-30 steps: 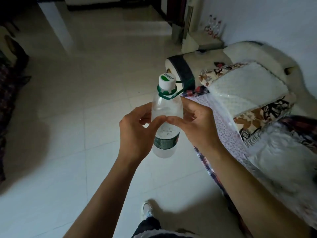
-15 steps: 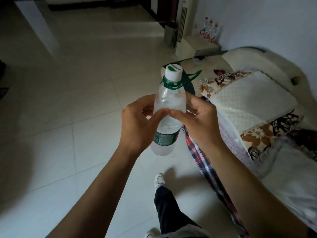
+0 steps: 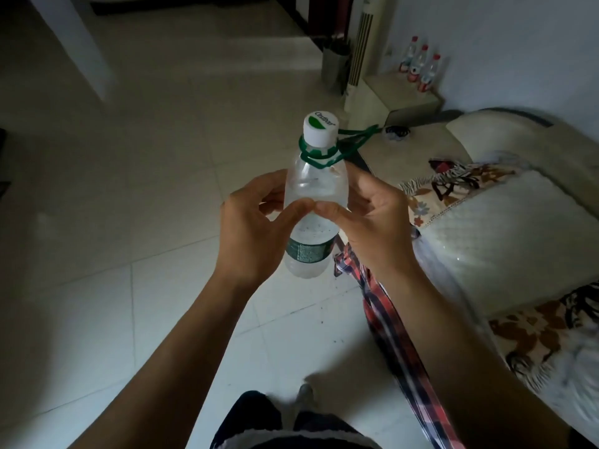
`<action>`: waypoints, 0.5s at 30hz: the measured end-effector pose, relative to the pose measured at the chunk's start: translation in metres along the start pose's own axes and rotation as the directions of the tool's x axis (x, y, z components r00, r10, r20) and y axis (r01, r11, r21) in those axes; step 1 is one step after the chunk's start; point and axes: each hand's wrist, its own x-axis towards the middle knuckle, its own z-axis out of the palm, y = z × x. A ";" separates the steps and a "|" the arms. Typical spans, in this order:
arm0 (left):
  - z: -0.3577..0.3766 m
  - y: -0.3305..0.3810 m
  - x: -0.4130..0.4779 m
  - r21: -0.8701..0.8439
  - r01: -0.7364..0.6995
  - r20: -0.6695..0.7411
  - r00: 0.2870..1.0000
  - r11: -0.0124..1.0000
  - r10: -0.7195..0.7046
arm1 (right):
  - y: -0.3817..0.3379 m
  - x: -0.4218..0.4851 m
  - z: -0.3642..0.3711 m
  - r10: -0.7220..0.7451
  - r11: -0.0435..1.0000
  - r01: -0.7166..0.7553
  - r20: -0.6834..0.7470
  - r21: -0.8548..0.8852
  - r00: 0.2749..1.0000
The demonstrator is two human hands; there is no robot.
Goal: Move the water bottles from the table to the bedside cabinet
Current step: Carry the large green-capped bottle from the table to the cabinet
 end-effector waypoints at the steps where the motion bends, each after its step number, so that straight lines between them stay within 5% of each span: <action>1: 0.001 -0.004 0.016 -0.004 0.003 -0.002 1.000 1.000 -0.003 | 0.004 0.016 0.001 0.001 1.000 -0.001 0.000 0.004 1.000; 15: -0.019 -0.102 0.252 -0.093 -0.052 0.107 0.992 0.994 0.062 | 0.069 0.229 0.074 0.000 0.999 -0.006 -0.119 -0.053 0.993</action>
